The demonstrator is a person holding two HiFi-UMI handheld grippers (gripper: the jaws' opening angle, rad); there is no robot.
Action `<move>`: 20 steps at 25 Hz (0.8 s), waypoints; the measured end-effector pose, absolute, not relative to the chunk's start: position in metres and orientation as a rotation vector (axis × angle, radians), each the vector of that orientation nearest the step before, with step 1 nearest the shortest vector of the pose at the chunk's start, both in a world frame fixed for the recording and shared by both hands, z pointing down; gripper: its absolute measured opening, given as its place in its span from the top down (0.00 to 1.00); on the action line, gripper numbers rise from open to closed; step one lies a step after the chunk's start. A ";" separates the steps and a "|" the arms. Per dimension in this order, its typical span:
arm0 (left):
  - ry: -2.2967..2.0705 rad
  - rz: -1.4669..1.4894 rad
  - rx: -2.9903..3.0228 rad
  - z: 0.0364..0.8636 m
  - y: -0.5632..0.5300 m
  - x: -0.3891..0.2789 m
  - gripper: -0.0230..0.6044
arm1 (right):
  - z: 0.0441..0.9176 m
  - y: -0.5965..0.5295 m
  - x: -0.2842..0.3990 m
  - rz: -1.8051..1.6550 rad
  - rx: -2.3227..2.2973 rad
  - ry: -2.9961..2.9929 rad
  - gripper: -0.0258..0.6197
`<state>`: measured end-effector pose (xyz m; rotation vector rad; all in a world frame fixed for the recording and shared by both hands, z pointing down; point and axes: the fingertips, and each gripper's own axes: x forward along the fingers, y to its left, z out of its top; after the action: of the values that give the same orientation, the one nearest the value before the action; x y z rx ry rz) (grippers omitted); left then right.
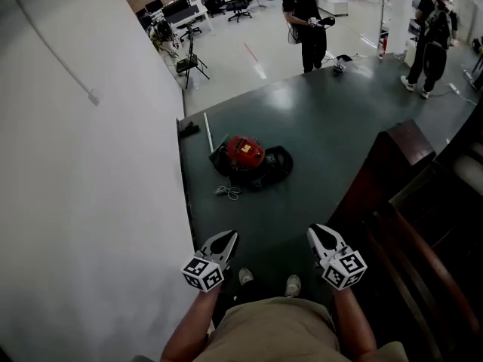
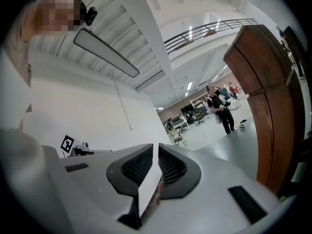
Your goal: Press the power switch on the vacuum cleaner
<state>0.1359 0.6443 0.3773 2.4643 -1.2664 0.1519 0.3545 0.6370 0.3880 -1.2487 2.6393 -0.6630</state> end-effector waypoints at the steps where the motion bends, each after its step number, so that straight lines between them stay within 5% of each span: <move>1: -1.266 0.164 2.453 0.379 0.646 0.132 0.96 | 0.392 0.637 0.354 -0.670 -1.264 2.637 0.93; 20: -1.245 0.180 2.335 0.412 0.565 0.009 0.96 | 0.406 0.547 0.239 -0.567 -1.434 2.756 0.94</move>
<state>0.0093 0.5646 0.4123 2.3353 -1.2454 0.1797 0.2390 0.5471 0.4059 -1.4340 2.7557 -0.5670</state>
